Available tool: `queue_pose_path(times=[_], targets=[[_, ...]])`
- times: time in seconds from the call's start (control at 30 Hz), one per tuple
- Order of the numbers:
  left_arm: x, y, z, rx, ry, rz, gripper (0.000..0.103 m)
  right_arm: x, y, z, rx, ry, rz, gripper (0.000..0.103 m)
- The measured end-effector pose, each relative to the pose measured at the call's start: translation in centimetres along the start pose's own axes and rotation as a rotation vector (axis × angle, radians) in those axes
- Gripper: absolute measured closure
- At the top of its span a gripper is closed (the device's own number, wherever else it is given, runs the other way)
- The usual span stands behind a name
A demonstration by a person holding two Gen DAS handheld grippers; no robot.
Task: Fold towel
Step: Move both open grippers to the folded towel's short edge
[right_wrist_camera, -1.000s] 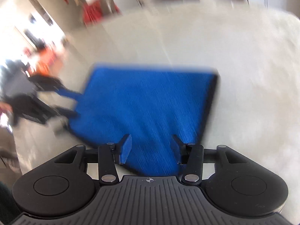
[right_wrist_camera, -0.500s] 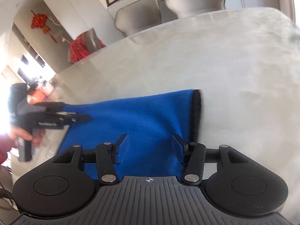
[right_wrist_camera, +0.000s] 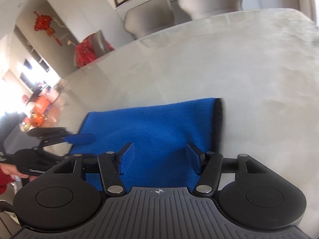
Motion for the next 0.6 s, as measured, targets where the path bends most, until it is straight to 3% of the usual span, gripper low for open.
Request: queue_pose_path(times=[0.2, 0.43, 0.6], targets=[[-0.3, 1.4, -1.2, -0.01, 0.009, -0.011, 0.041, -0.3, 1.7, -2.5, -0.008, -0.11, -0.034, 0.044], [-0.8, 1.0, -3.1, -0.009, 0.011, 0.014, 0.041, 0.8, 1.2, -3.8, 0.019, -0.145, 0.071, 0.052], [-0.7, 0.6, -3.1, -0.014, 0.01, 0.041, 0.041, 0.8, -0.1, -3.0, 0.008, -0.122, 0.076, 0.058]])
Point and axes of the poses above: each gripper's, at about its wrist camera, not at the fingertips, and y roughly against the way its jaws point, z to its left, x to its underside, the point moved 5 cm from there along -y, roughly the way its jaws point
